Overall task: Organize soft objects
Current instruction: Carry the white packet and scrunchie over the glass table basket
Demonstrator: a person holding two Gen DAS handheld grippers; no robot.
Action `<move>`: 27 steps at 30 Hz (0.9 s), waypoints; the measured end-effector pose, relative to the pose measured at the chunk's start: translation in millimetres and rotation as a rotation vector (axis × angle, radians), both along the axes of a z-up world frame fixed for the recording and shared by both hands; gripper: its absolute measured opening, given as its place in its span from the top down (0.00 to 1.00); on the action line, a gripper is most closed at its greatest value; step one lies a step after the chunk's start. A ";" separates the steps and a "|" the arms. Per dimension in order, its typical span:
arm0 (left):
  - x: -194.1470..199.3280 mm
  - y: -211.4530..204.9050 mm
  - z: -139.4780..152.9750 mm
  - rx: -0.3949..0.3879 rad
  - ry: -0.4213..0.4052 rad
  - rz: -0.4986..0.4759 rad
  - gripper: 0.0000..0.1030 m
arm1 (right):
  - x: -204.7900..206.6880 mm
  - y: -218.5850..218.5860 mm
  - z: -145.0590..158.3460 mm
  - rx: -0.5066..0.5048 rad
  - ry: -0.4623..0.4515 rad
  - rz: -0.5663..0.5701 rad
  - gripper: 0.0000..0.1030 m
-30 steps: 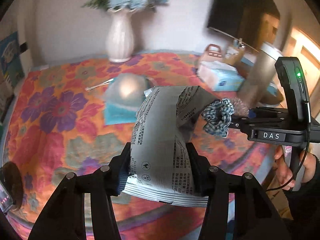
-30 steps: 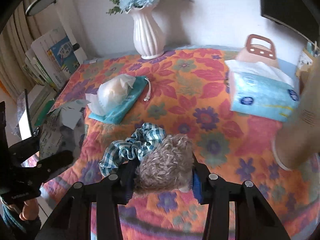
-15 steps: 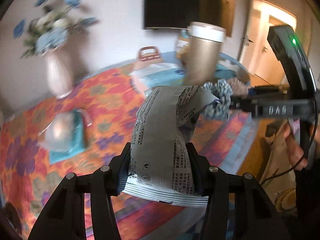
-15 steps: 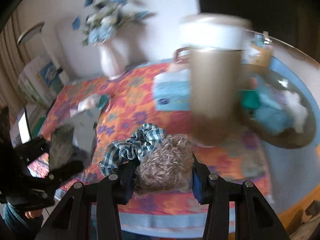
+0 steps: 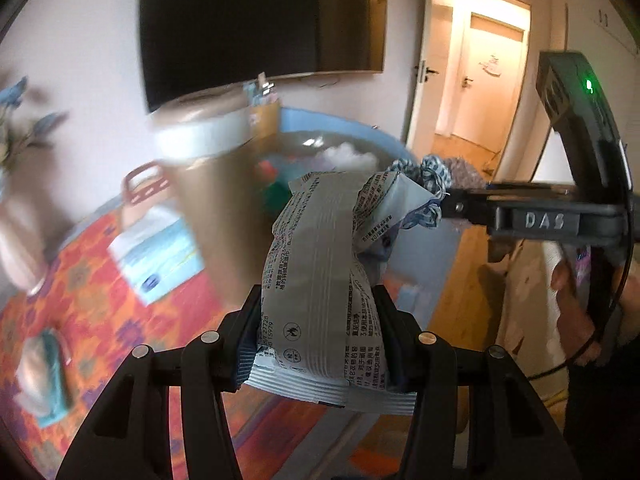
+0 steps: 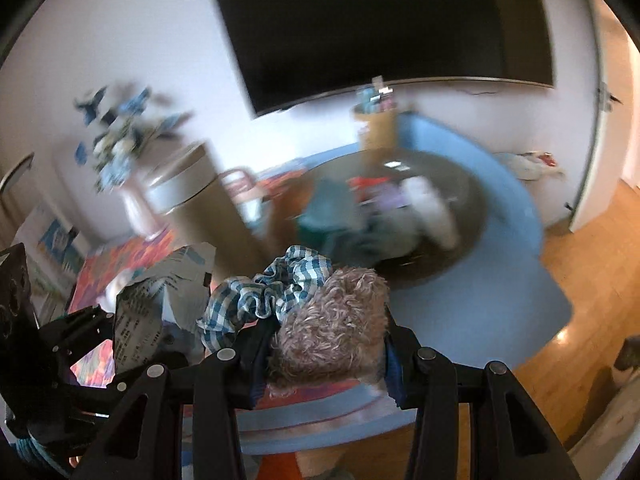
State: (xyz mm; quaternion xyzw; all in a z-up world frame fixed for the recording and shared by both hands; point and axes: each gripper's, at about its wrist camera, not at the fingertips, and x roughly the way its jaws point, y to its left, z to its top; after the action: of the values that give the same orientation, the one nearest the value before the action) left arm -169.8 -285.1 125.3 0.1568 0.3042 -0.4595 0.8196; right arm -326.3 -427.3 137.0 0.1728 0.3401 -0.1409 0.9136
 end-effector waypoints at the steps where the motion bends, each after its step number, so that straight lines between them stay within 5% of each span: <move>1: -2.4 -12.0 4.0 -0.004 -0.009 -0.011 0.52 | -4.1 -7.8 1.4 0.004 -0.006 -0.018 0.57; 5: 0.4 -47.0 14.5 -0.030 -0.026 0.011 0.52 | -14.5 -39.0 9.5 0.015 -0.040 -0.096 0.57; 11: 24.9 -103.7 20.3 -0.032 -0.074 0.191 0.52 | 5.0 -91.4 23.4 0.036 -0.087 -0.189 0.57; 16: 35.6 -140.6 23.3 -0.006 -0.190 0.305 0.52 | 63.2 -132.0 26.7 0.038 -0.071 -0.190 0.57; 21: 51.9 -170.3 11.8 0.104 -0.299 0.423 0.52 | 129.5 -179.2 10.1 0.167 -0.031 -0.110 0.57; 27: 76.4 -178.4 -2.9 0.172 -0.290 0.498 0.48 | 177.5 -196.8 -18.2 0.235 0.034 -0.062 0.55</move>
State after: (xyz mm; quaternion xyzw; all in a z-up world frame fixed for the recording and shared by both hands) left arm -93.5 -463.5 122.4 0.2101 0.2508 -0.1898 0.9257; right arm -148.8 -624.1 118.8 0.2869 0.3643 -0.1309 0.8763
